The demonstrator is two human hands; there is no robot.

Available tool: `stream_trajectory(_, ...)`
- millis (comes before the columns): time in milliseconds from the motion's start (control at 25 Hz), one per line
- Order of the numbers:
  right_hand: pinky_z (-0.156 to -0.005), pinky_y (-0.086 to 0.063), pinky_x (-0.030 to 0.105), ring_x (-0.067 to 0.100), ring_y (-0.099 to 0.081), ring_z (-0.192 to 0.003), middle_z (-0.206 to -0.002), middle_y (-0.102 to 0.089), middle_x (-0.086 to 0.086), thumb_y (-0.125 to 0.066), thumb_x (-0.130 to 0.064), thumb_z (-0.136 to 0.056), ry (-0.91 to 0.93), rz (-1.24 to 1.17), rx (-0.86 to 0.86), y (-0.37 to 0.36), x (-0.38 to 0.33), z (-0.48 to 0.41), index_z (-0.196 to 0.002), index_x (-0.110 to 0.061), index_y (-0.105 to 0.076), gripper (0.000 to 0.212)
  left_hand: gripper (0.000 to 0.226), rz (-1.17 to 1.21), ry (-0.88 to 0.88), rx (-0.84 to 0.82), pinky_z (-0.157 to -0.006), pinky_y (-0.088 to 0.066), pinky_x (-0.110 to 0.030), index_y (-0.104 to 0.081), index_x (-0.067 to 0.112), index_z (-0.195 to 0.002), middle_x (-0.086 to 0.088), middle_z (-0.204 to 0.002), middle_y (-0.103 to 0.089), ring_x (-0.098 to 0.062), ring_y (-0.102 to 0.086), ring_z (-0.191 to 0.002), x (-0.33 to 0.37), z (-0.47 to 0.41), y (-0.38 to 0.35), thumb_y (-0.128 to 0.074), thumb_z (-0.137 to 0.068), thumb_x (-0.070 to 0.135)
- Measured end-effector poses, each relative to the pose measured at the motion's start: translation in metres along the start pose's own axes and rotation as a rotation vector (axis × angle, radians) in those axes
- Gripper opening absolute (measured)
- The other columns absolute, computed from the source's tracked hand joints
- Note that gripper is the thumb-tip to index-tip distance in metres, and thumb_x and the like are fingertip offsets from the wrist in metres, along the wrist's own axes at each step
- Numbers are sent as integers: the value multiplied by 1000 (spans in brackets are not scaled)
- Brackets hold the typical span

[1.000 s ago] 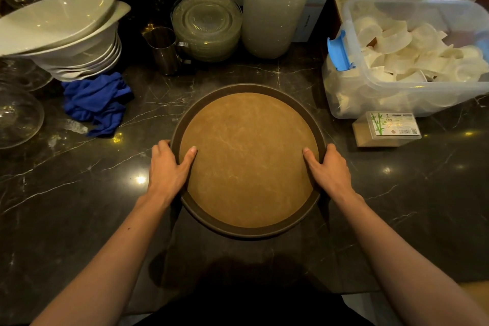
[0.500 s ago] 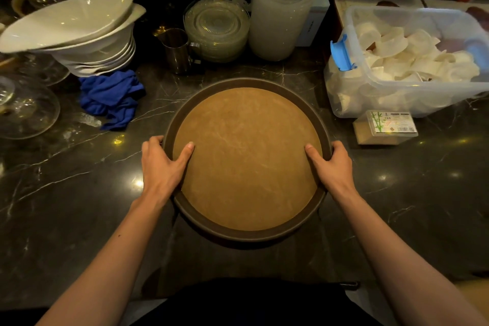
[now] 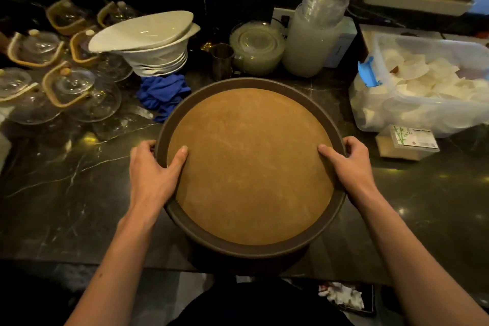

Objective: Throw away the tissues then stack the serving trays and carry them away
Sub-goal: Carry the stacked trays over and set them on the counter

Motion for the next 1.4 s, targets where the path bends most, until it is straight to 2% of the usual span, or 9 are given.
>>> stream_trajectory(360,-72,-53,35,15,-62,-93,-103,-61,-2,-72,-34,-84,182,-43,-399,-58,-47,24,-104,-22,-57,27,63,-4,229,379,-84,-41,-34,-54,9,-125,-13,-123,-54,-25,-54,-107,-51,116,85,-73,-81,49)
stream_trajectory(440,-77,-55,39,16,-62,-94,-106,-61,-1,-72,-36,-83,231,-18,-473,-73,-57,37,-105,-24,-56,30,64,11,287,466,-86,-46,-38,-54,10,-124,-13,-123,-57,-28,-57,-107,-66,153,103,-73,-79,52)
stream_trajectory(560,-85,-55,47,21,-60,-102,-117,-58,1,-73,-41,-80,286,34,-599,-108,-74,70,-120,-21,-53,50,65,19,406,597,-87,-47,-40,-53,10,-125,-12,-124,-56,-28,-56,-107,-91,214,132,-72,-80,53)
stream_trajectory(680,-83,-54,43,20,-60,-101,-114,-59,1,-74,-39,-80,371,75,-761,-151,-91,117,-118,-20,-55,46,61,19,502,730,-81,-45,-36,-54,10,-122,-14,-121,-57,-24,-56,-101,-116,283,161,-72,-80,52)
stream_trajectory(880,-90,-54,47,21,-61,-105,-122,-60,2,-75,-53,-66,509,170,-1042,-216,-109,241,-128,-22,-53,72,63,6,704,983,-81,-42,-33,-54,9,-124,-13,-123,-56,-19,-52,-101,-158,413,209,-72,-81,50)
stream_trajectory(1000,-85,-55,41,16,-63,-97,-108,-63,-1,-74,-37,-80,602,171,-1209,-244,-109,335,-116,-20,-57,44,61,12,797,1130,-83,-48,-40,-56,12,-120,-12,-118,-60,-27,-58,-105,-181,505,233,-72,-79,54)
stream_trajectory(1080,-77,-51,31,10,-60,-92,-101,-60,-7,-72,-32,-84,663,173,-1307,-255,-105,402,-110,-20,-55,34,62,19,857,1217,-85,-52,-44,-56,14,-120,-12,-116,-61,-28,-60,-103,-194,567,245,-73,-77,55)
stream_trajectory(1240,-62,-42,23,7,-58,-86,-98,-60,-2,-73,-31,-84,810,188,-1425,-264,-82,537,-109,-14,-58,33,67,12,967,1350,-83,-54,-45,-57,13,-121,-11,-115,-62,-27,-61,-101,-221,689,271,-71,-75,60)
stream_trajectory(1400,-65,-46,25,7,-58,-85,-99,-60,-2,-72,-32,-86,907,231,-1553,-264,-44,659,-110,-15,-57,33,61,0,1042,1482,-81,-53,-45,-59,9,-116,-12,-109,-65,-29,-63,-99,-241,800,292,-75,-75,52)
Point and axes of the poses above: each hand's wrist, its own z-axis away from the middle knuckle, its own y-axis out of the back of the hand, x = y × z, the point moved 8 cm from there along -z, towards the middle knuckle
